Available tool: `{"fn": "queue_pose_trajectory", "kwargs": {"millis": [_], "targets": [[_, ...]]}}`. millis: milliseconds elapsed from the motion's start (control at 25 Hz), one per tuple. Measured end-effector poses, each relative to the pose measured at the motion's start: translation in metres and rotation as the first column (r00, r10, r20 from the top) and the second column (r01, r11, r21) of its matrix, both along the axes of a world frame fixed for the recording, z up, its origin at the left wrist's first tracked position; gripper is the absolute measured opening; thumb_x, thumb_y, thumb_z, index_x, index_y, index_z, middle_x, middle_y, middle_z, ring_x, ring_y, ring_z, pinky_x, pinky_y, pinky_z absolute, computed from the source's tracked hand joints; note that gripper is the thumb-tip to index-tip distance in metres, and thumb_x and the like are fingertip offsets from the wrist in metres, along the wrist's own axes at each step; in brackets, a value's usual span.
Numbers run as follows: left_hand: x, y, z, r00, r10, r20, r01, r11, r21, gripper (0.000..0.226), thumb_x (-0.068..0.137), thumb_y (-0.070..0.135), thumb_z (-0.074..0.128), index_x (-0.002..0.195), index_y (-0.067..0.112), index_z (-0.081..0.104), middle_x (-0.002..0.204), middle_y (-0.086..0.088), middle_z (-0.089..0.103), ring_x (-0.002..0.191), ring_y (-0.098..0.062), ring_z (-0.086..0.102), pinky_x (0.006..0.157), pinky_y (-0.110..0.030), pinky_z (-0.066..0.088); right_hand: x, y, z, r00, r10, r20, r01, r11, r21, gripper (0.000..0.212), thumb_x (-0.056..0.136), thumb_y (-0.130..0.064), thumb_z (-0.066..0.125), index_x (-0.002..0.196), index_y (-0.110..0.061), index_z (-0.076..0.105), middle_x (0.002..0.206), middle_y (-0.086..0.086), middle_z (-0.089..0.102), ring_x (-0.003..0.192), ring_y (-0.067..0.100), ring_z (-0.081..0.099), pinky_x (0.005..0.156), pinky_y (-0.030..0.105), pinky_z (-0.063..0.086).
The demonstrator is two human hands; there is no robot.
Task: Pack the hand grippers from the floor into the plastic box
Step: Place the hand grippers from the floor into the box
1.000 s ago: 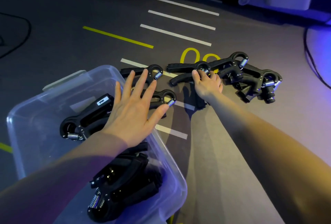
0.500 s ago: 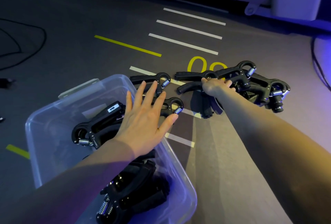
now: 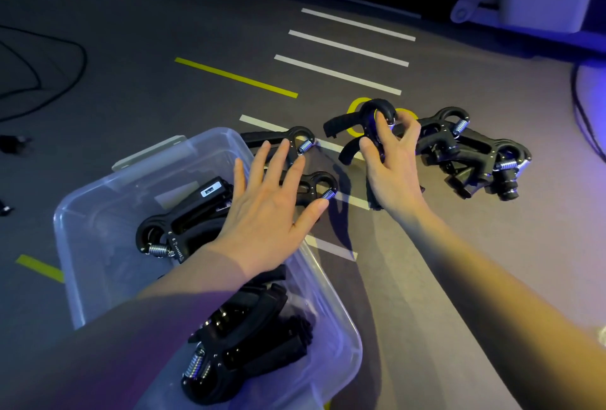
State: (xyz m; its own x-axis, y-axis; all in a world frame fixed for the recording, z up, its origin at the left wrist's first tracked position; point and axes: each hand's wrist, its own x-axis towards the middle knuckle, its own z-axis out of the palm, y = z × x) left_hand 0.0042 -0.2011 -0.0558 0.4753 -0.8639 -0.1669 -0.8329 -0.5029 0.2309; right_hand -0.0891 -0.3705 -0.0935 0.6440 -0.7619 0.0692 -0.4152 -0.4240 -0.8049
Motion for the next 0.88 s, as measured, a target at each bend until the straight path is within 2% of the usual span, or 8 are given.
{"fn": "queue_pose_trajectory", "kwargs": {"millis": [80,200,280,400,520,600,760,880], "targets": [[-0.001,0.003,0.001,1.0,0.012,-0.023,-0.012,1.0,0.005,0.08,0.083,0.067,0.004,0.147,0.021,-0.005,0.155,-0.001,-0.015,0.14,-0.018,-0.019,0.107,-0.042,-0.016,-0.006,0.017,0.019,0.998,0.02,0.066,-0.019,1.0,-0.023,0.041,0.095,-0.038,0.04,0.134,-0.026,0.045,0.143,0.003,0.017,0.117,0.009,0.043,0.101,0.027,0.036],[-0.01,0.012,0.009,0.989,0.018,-0.143,-0.033,0.994,-0.103,0.078,0.086,0.06,0.019,0.146,0.022,-0.012,0.156,0.003,-0.014,0.141,-0.012,-0.017,0.108,-0.041,-0.018,-0.014,0.044,0.052,0.98,0.067,0.187,-0.039,0.988,-0.151,0.043,0.098,-0.029,0.035,0.139,-0.016,0.043,0.141,0.009,0.02,0.115,-0.023,0.026,0.097,0.004,0.025],[-0.016,0.018,0.021,0.957,0.05,-0.287,-0.13,0.954,-0.269,0.073,0.09,0.053,0.029,0.146,0.027,-0.01,0.156,0.007,-0.007,0.142,-0.009,-0.01,0.111,-0.042,-0.014,-0.017,0.064,0.073,0.96,0.117,0.253,-0.05,0.965,-0.257,0.041,0.099,-0.016,0.035,0.139,-0.005,0.042,0.139,0.015,0.023,0.112,-0.029,0.024,0.094,-0.002,0.019],[-0.014,0.028,0.047,0.93,0.068,-0.361,-0.246,0.846,-0.473,0.08,0.091,0.038,0.049,0.146,0.029,-0.009,0.157,0.008,-0.001,0.143,-0.008,-0.001,0.114,-0.043,-0.004,-0.013,0.091,0.094,0.934,0.186,0.305,-0.082,0.943,-0.322,0.044,0.1,-0.02,0.033,0.137,-0.001,0.043,0.139,0.019,0.025,0.116,-0.022,0.025,0.097,0.003,0.022],[-0.001,0.041,0.066,0.926,0.055,-0.373,-0.266,0.797,-0.543,0.092,0.085,0.025,0.06,0.144,0.03,-0.01,0.157,0.006,-0.003,0.143,-0.017,-0.003,0.115,-0.051,0.008,-0.005,0.123,0.102,0.904,0.311,0.295,-0.213,0.923,-0.319,0.053,0.098,-0.034,0.03,0.139,-0.002,0.041,0.141,0.012,0.02,0.127,-0.004,0.03,0.105,0.013,0.025],[0.009,0.057,0.067,0.911,0.062,-0.408,-0.304,0.771,-0.56,0.093,0.083,0.017,0.064,0.146,0.025,-0.003,0.157,0.001,0.006,0.144,-0.021,0.004,0.113,-0.049,0.019,0.001,0.146,0.105,0.889,0.373,0.264,-0.289,0.906,-0.308,0.056,0.096,-0.035,0.03,0.139,-0.001,0.04,0.144,0.011,0.019,0.135,0.0,0.023,0.109,0.017,0.023],[0.016,0.09,0.063,0.85,0.095,-0.519,-0.381,0.791,-0.479,0.084,0.081,0.049,0.057,0.147,0.018,0.016,0.146,-0.01,0.037,0.134,-0.025,0.036,0.107,-0.035,0.032,0.009,0.185,0.107,0.854,0.484,0.19,-0.424,0.86,-0.283,0.067,0.096,-0.047,0.023,0.143,0.0,0.034,0.149,0.006,0.015,0.143,0.013,0.016,0.115,0.028,0.021],[0.017,0.113,0.056,0.808,0.134,-0.573,-0.474,0.727,-0.497,0.074,0.085,0.044,0.05,0.146,0.026,0.013,0.124,0.003,0.056,0.113,-0.015,0.054,0.094,-0.029,0.042,0.013,0.213,0.109,0.8,0.587,0.128,-0.563,0.807,-0.179,0.069,0.094,-0.048,0.031,0.147,-0.003,0.025,0.154,-0.002,0.006,0.146,0.013,0.005,0.117,0.028,0.014]]}}
